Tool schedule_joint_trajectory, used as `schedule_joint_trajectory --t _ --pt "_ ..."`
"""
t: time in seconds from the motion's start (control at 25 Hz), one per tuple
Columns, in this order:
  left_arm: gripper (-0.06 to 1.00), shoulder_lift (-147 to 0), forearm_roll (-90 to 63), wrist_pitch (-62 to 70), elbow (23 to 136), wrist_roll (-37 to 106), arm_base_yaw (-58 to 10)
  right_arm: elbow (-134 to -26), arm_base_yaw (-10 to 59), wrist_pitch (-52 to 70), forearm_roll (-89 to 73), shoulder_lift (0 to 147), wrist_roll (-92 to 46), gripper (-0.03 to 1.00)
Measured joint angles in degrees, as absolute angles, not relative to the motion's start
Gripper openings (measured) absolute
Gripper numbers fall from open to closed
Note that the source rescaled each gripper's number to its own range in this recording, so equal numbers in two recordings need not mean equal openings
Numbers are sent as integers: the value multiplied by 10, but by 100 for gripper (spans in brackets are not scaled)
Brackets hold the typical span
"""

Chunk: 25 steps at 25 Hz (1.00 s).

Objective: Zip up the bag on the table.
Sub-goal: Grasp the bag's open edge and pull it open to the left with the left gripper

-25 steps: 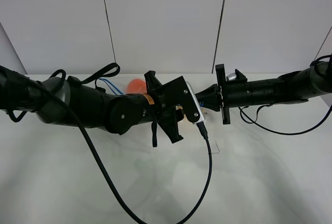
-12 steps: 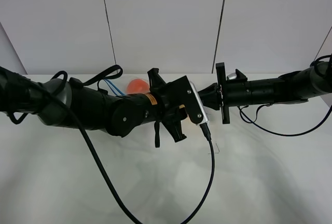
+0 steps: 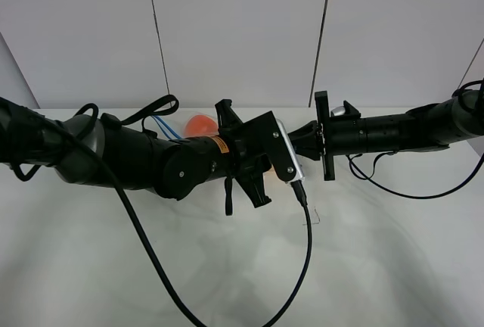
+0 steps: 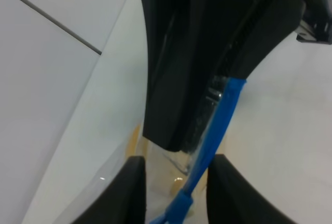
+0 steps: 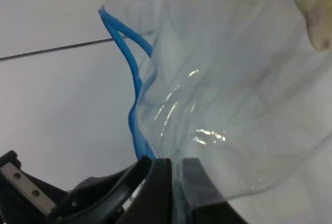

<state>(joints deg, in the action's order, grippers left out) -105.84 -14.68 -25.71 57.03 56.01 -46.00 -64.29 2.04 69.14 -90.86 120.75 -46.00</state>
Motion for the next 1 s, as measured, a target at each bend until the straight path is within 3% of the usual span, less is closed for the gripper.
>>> schedule_joint_trajectory --t 0.44,0.84,1.0 --pt "32 -1058 -147 -251 570 605 -452 -643 20 691 -910 1207 -459 0" --pt "2 -1058 -146 -232 570 623 -452 -643 20 691 -909 1207 -459 0" --pt "0 -1058 -146 -231 570 625 -452 -643 20 691 -909 1207 -459 0"
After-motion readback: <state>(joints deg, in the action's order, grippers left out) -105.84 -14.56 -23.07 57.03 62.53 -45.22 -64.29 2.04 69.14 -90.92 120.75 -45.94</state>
